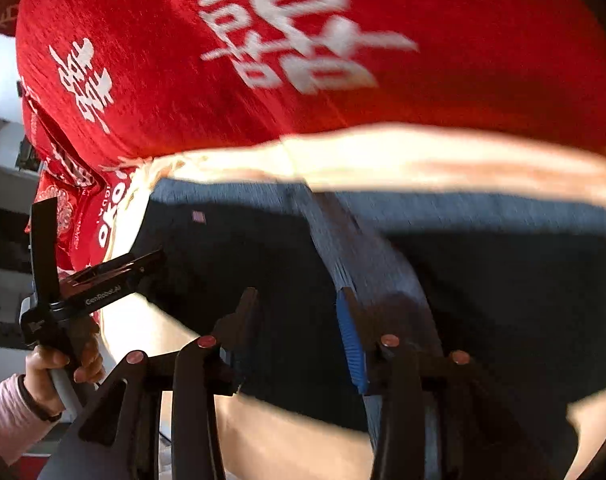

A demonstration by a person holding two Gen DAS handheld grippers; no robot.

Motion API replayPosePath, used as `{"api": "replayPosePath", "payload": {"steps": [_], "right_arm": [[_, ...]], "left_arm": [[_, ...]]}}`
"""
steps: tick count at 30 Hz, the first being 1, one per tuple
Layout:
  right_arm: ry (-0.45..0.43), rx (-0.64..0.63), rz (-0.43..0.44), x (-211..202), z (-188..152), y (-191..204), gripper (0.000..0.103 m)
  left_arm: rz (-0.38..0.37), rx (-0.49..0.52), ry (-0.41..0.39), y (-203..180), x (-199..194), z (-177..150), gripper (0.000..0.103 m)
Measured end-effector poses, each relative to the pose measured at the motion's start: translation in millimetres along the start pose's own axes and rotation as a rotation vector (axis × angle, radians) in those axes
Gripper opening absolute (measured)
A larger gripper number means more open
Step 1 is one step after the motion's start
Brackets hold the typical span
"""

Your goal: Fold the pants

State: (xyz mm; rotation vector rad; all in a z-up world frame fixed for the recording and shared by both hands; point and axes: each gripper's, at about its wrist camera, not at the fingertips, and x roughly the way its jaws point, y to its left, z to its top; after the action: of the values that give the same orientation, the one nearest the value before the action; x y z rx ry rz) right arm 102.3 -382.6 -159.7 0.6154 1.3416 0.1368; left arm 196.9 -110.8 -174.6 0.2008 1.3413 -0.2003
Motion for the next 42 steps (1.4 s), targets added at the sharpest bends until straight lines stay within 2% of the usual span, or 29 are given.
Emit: {"api": "replayPosePath", "payload": {"steps": [5,9,13,16,19,23,26,29,34,37,42], "right_arm": [[0.047,0.093,-0.013,-17.6,-55.1,-24.6,0.044],[0.040,0.147,-0.051,-33.9,-100.1,-39.9,0.044],[0.000,0.249,-0.076,-53.8,-146.1,-51.6,0.044],[-0.052,0.340,-0.070,-73.8,-189.9,-66.0,0.044],[-0.088,0.405,-0.107,-88.3,-238.8,-78.4,0.045],[-0.130,0.497,-0.135,-103.4,-291.7,-92.6,0.045],[-0.122,0.574,-0.169,-102.4,-326.7,-106.9,0.045],[-0.113,0.580,-0.207,-98.1,-342.4,-116.2,0.045],[-0.114,0.620,-0.244,-95.2,-370.1,-137.5,0.045],[-0.151,0.630,-0.198,-93.9,-378.9,-150.5,0.045],[-0.199,0.550,-0.052,-88.6,-378.1,-158.1,0.045]], "left_arm": [[-0.054,0.060,0.057,-30.3,-14.8,-42.1,0.074],[-0.116,0.126,0.078,-66.2,-25.4,-71.9,0.074],[-0.174,0.238,0.063,-100.8,-35.6,-97.1,0.074],[-0.209,0.301,0.069,-121.4,-41.5,-114.8,0.074],[-0.274,0.357,0.067,-143.1,-53.2,-136.4,0.074],[-0.339,0.401,0.106,-165.8,-57.9,-154.1,0.074],[-0.384,0.425,0.124,-187.0,-63.9,-164.3,0.074],[-0.411,0.477,0.120,-211.5,-58.7,-166.6,0.074],[-0.436,0.520,0.163,-251.0,-37.5,-171.9,0.074],[-0.432,0.517,0.178,-266.1,-26.8,-174.8,0.074],[-0.442,0.497,0.213,-283.3,-12.7,-180.9,0.074]]}}
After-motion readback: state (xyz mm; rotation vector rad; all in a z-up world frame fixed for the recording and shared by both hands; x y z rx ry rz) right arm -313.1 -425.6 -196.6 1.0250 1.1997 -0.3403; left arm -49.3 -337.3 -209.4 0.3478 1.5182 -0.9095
